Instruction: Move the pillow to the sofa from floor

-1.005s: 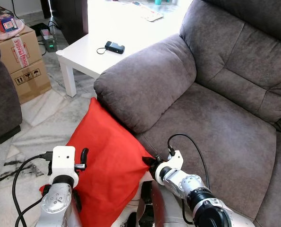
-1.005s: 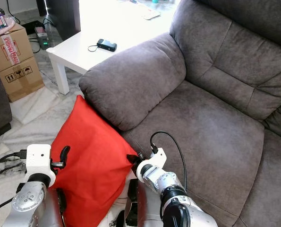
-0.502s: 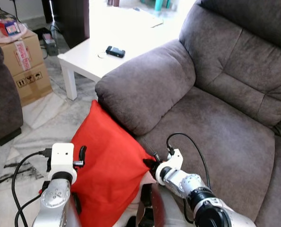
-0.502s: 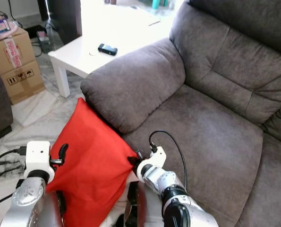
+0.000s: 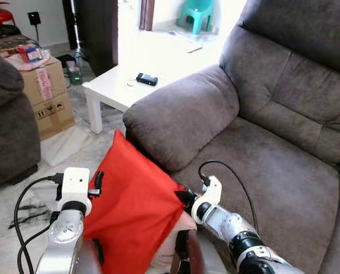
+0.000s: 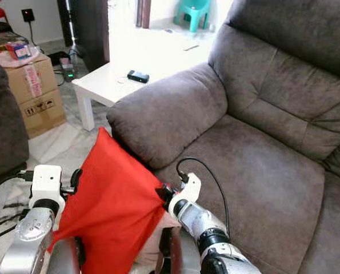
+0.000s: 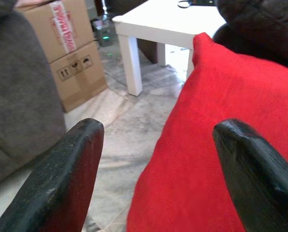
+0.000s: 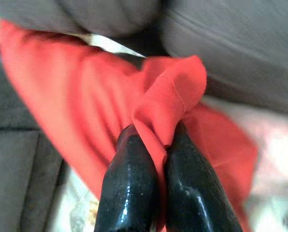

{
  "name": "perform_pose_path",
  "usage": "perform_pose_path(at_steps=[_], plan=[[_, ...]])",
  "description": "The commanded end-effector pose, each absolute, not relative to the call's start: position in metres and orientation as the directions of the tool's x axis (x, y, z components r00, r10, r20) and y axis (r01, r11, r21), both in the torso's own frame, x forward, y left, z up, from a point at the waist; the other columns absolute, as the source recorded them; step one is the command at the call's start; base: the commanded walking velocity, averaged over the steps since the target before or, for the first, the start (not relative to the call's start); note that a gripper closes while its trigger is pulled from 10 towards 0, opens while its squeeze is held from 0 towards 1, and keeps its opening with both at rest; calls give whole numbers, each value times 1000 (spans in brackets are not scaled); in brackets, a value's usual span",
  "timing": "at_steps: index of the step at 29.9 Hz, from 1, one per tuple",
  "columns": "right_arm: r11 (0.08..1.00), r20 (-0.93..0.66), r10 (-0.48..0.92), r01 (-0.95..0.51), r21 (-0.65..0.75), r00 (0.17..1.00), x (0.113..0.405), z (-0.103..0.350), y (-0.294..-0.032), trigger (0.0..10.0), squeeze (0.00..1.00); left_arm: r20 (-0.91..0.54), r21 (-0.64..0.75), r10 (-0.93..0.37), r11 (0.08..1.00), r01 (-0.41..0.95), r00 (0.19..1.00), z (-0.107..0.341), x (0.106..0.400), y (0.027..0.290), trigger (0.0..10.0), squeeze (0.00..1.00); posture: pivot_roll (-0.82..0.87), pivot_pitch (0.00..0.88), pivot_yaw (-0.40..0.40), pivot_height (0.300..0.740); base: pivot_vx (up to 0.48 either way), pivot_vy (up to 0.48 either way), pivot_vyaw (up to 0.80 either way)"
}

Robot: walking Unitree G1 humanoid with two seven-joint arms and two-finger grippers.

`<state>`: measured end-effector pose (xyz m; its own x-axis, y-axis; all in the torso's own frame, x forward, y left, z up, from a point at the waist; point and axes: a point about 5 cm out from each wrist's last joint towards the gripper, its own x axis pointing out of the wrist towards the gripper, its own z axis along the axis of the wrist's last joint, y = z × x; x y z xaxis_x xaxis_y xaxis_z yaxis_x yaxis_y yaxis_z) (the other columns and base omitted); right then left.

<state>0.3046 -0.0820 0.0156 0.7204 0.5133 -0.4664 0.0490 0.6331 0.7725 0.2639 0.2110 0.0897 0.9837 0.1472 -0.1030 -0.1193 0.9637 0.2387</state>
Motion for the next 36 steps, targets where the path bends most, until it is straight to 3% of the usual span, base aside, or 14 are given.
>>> perform_pose_path(at_steps=[1,4,21,36], plan=[[687,-423,481,-30,726,768,311,24,-92,10000,0,-86,256,116,962,-91,989,91,266,206,10000,0,195,0,-185,560,0,0,0],[779,-413,420,-88,621,808,313,26,-98,10000,0,-65,267,106,960,-85,992,92,263,209,10000,0,195,0,-172,560,0,0,0],[801,-116,382,-266,536,917,309,55,-102,10000,0,33,224,32,974,-39,999,107,274,198,10000,0,175,0,-139,560,0,0,0],[798,-60,368,-282,533,928,313,63,-99,10000,0,44,216,14,976,-23,999,107,279,196,10000,0,176,0,-131,560,0,0,0]])
